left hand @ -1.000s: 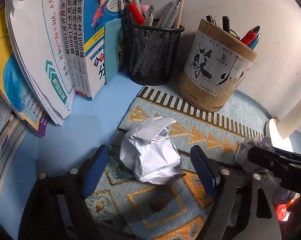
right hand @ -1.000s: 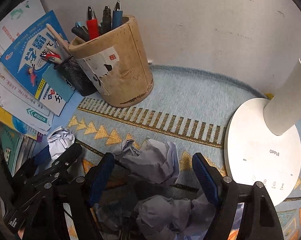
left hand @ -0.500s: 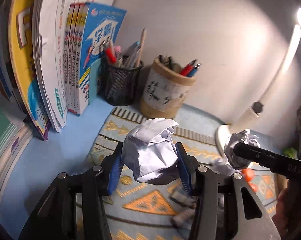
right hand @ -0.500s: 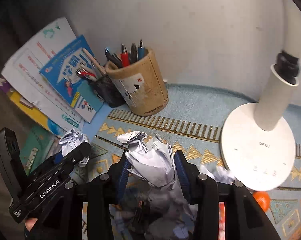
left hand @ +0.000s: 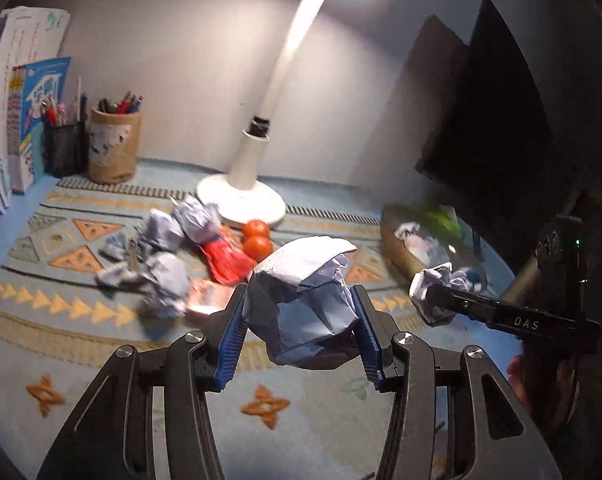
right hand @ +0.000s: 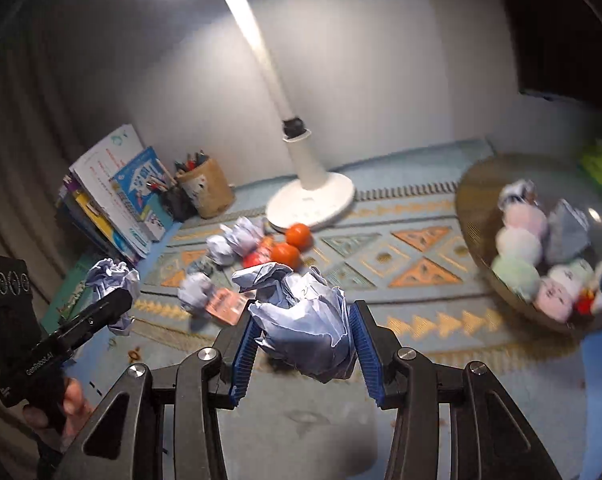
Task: Organize objects
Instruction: 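Carry both paper balls toward the amber glass bowl, then lower the right tool's paper ball into the bowl and open it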
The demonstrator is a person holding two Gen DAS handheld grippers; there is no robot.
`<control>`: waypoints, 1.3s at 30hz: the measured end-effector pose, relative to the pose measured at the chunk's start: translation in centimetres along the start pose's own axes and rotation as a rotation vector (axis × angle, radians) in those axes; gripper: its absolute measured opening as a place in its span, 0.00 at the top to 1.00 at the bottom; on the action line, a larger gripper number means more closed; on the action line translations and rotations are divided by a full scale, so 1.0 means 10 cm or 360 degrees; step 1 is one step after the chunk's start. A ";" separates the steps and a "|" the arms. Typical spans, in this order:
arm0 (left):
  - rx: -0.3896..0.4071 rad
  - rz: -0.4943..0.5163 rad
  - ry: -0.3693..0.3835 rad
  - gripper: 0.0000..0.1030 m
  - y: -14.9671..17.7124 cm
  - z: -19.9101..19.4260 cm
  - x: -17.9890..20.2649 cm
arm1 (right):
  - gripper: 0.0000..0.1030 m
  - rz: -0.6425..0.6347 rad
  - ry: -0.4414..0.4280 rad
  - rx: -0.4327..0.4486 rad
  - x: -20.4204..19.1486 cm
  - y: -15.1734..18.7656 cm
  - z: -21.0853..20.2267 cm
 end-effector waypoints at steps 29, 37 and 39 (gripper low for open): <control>-0.0281 0.0205 -0.0223 0.53 0.62 0.67 0.16 | 0.51 0.0032 0.0015 -0.0108 0.33 0.80 0.37; -0.0216 0.0185 -0.0114 0.53 0.34 0.55 0.43 | 0.53 -0.0001 0.0077 0.0139 0.43 0.42 -0.23; -0.0161 0.0249 -0.0064 0.53 0.08 0.53 0.68 | 0.53 0.0017 0.0114 0.0275 0.56 0.15 -0.56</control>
Point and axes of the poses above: each gripper's, at about its wrist camera, not at the fingertips, and z roughly the way its jaws point, x to its right, y to its underside, the point moved 8 cm from there along z, roughly the way its jaws point, and after that the axes turned 3 degrees about z, right-handed, at the moved point
